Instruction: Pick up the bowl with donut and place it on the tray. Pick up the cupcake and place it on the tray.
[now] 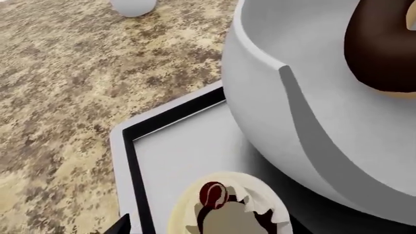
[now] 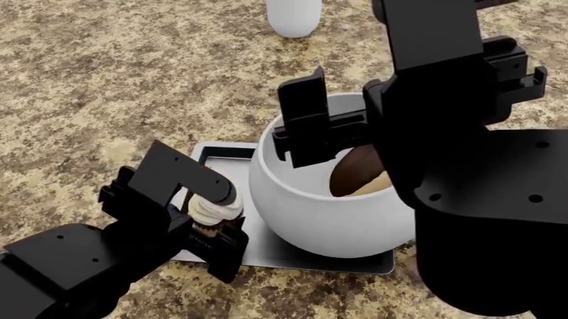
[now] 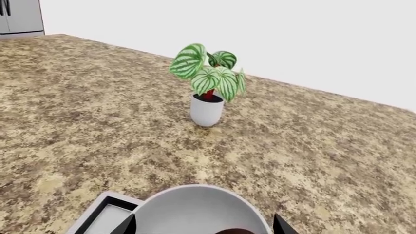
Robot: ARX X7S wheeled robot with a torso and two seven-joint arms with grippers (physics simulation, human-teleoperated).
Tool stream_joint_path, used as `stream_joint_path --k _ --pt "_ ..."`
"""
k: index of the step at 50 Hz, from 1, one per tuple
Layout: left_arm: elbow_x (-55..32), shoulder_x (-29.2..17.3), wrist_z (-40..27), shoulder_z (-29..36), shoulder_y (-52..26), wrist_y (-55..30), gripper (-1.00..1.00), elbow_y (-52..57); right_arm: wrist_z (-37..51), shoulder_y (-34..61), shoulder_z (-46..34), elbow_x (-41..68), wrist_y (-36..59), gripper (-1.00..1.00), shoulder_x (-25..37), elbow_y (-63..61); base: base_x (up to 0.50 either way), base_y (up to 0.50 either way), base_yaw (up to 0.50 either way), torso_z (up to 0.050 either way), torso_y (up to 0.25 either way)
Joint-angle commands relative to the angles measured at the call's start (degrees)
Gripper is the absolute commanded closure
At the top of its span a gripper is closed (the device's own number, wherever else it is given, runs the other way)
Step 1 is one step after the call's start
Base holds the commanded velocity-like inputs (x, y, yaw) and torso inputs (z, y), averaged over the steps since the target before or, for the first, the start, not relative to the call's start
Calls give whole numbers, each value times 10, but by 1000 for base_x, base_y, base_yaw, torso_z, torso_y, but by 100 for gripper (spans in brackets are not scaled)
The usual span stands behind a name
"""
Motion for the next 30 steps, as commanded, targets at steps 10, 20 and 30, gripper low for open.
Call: stream_joint_path --k 10,20,30 --pt "-31 -16 -23 -6 39 -38 -100 134 -6 4 10 -1 -17 -100 -3 27 0 0 0 0 0" --pt "-39 -39 -45 -16 78 -45 -100 219 8 13 8 11 -14 -100 -3 16 0 0 0 0 0" --pt "-18 -82 -79 -16 147 -11 -100 301 24 6 22 34 -15 -100 31 -15 0 0 0 0 0"
